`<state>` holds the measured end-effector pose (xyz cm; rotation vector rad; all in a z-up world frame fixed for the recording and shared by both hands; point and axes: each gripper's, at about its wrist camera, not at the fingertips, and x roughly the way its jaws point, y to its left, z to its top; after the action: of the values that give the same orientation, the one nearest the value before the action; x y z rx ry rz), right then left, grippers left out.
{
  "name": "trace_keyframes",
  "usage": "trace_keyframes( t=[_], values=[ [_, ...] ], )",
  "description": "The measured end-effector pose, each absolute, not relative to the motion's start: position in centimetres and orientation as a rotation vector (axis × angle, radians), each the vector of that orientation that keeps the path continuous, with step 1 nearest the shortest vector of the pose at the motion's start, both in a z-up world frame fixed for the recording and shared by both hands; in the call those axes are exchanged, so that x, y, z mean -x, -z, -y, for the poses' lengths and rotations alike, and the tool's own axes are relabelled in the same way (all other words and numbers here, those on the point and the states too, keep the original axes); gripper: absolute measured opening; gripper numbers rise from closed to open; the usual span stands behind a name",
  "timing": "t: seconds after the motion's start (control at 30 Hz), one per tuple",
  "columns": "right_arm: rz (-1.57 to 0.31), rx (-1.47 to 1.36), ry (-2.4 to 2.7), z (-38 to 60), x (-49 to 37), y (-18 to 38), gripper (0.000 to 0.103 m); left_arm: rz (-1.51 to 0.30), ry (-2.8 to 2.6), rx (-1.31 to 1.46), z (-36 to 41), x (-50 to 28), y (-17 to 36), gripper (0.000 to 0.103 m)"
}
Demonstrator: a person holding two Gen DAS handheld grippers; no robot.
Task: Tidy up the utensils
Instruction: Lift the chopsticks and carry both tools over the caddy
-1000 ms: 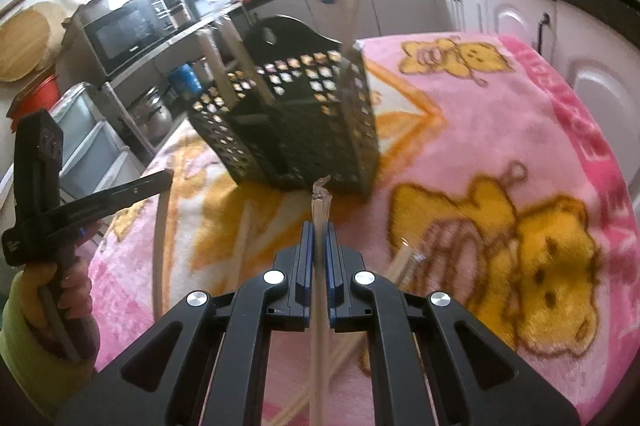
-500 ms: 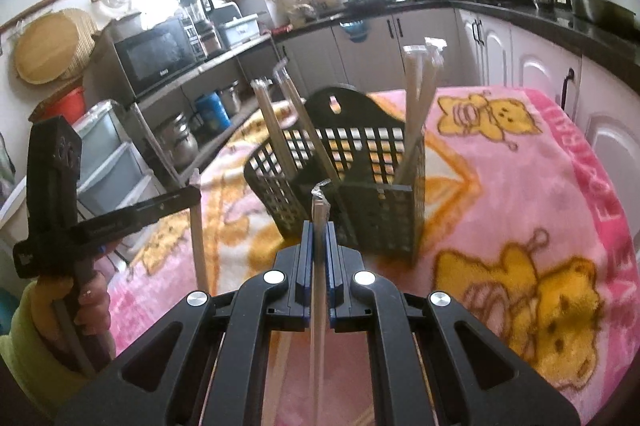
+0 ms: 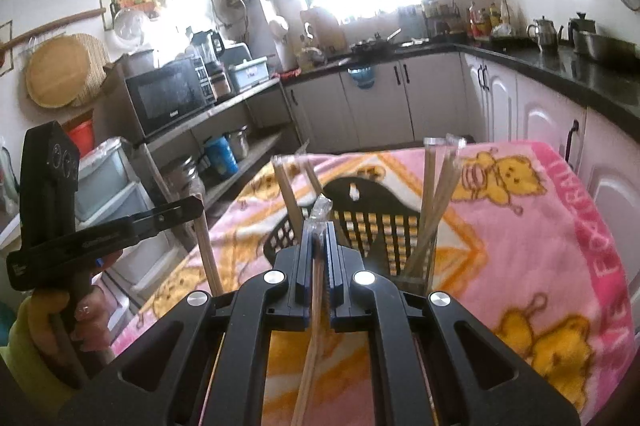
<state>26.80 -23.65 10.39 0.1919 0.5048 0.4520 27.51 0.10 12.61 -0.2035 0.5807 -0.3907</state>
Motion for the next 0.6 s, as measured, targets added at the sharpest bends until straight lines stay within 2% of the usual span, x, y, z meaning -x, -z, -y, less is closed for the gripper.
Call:
trace_keyframes(
  t=[0.37, 0.6],
  values=[
    [-0.383, -0.216, -0.413, 25.9, -28.1, -15.1, 0.006, -0.461, 0.4, 0.204, 1.2, -30.1, -18.4, 0.001],
    [-0.342, -0.229, -0.371, 28.0, -28.9, -16.6, 0.006, -0.428, 0.404, 0.248, 2.0, -32.3, -19.6, 0.001]
  ],
)
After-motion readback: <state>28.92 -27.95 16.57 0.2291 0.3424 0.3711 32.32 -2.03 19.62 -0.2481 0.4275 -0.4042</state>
